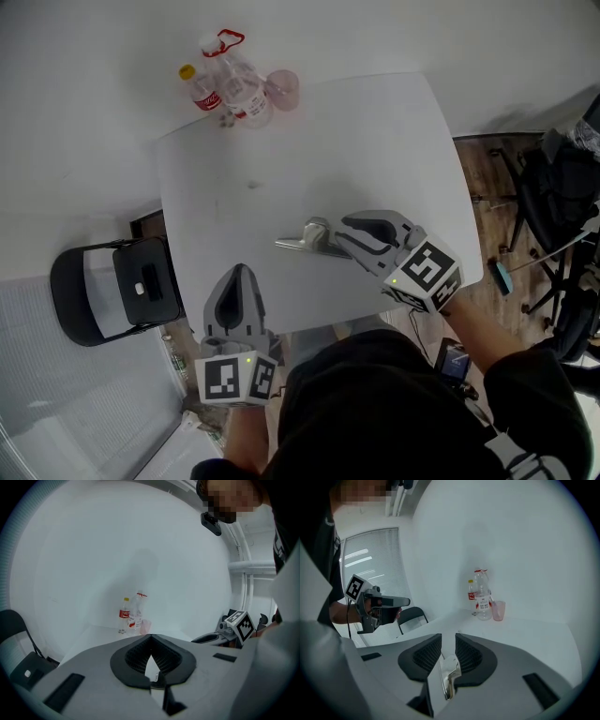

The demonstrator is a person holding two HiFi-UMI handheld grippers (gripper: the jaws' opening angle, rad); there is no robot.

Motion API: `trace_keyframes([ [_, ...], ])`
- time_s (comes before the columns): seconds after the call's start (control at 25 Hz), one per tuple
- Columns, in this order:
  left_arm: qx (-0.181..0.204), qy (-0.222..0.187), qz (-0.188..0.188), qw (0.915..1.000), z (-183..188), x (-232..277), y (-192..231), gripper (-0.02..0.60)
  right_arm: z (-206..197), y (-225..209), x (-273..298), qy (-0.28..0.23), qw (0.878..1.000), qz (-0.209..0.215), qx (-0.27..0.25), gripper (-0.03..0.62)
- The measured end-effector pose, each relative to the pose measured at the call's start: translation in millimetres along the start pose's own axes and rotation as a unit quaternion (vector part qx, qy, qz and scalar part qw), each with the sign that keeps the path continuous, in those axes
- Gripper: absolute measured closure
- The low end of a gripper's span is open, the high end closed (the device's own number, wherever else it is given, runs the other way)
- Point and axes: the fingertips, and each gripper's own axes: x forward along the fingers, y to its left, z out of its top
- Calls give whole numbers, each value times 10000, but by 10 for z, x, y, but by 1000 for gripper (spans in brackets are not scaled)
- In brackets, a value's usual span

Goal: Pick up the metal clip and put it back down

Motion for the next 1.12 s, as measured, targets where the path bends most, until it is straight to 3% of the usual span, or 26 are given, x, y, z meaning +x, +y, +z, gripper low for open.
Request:
trace_keyframes([
  [1.12, -136, 296, 34, 9995, -177, 220, 290, 568, -612, -150, 537, 1044, 9937, 302, 288, 450],
])
